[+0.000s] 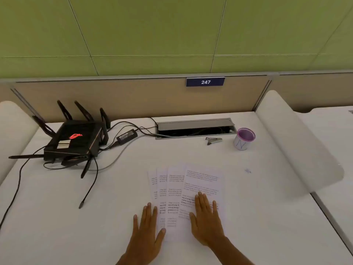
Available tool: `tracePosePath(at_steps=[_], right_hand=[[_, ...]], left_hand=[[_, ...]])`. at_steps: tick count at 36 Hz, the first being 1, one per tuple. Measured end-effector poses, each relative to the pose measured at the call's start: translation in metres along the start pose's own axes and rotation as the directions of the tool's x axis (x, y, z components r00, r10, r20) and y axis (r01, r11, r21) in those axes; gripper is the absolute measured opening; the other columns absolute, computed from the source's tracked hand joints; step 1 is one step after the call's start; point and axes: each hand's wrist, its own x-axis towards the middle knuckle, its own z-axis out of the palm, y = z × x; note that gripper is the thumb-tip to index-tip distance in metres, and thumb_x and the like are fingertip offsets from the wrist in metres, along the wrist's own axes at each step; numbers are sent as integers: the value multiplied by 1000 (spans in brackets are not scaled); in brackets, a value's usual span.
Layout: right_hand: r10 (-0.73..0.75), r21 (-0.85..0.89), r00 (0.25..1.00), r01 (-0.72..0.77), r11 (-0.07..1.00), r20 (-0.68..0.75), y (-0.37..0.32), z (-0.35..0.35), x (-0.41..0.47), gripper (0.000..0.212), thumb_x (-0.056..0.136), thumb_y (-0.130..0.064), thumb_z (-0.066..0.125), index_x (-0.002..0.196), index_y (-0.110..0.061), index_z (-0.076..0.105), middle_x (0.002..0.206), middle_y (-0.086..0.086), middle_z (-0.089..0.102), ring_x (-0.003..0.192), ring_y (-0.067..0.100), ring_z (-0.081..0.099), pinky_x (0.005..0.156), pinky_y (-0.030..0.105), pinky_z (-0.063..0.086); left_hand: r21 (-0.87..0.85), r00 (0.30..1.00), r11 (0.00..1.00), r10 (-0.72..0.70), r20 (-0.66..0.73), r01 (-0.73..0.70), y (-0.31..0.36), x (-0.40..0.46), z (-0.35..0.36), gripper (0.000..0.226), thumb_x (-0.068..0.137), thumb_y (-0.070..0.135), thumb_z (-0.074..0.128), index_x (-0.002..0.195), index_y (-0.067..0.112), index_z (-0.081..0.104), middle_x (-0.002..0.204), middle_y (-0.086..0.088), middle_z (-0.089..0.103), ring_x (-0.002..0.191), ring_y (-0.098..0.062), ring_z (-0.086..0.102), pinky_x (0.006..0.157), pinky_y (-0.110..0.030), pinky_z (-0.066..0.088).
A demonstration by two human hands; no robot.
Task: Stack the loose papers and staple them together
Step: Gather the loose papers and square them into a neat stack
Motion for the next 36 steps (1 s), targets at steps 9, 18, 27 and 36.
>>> tracePosePath(at_steps=[9,18,27,36], right_hand=[[280,222,952,-248,943,-127,22,-30,38,67,90,-33,71,149,-9,51,131,16,69,124,33,65,104,52,50],[459,205,886,-463,862,70,57,-21,49,130,74,-88,58,163,-6,11,171,13,21,159,33,17,124,62,22],[371,152,914,-396,906,167,46,-12,48,139,72,-100,32,163,-5,-13,174,12,-13,161,27,-14,129,59,0],[338,138,923,-365,921,182,21,-5,57,136,75,-99,31,163,-6,-14,173,14,-16,160,29,-17,129,58,-3]], left_hand=[[-248,984,967,18,-178,-62,-12,29,-44,73,111,36,51,166,37,4,170,17,23,163,-13,22,134,-45,-11],[-242,992,966,-106,-60,89,-31,88,-55,108,98,65,59,170,22,-9,181,-2,-8,168,-26,-12,129,-58,-16],[-88,999,996,-32,15,33,-26,111,-54,133,74,95,45,160,32,-34,172,1,-37,157,-26,-36,123,-63,-24],[-106,999,994,-4,-41,0,-30,111,-47,131,80,89,54,162,32,-31,178,2,-26,157,-22,-33,120,-56,-28]])
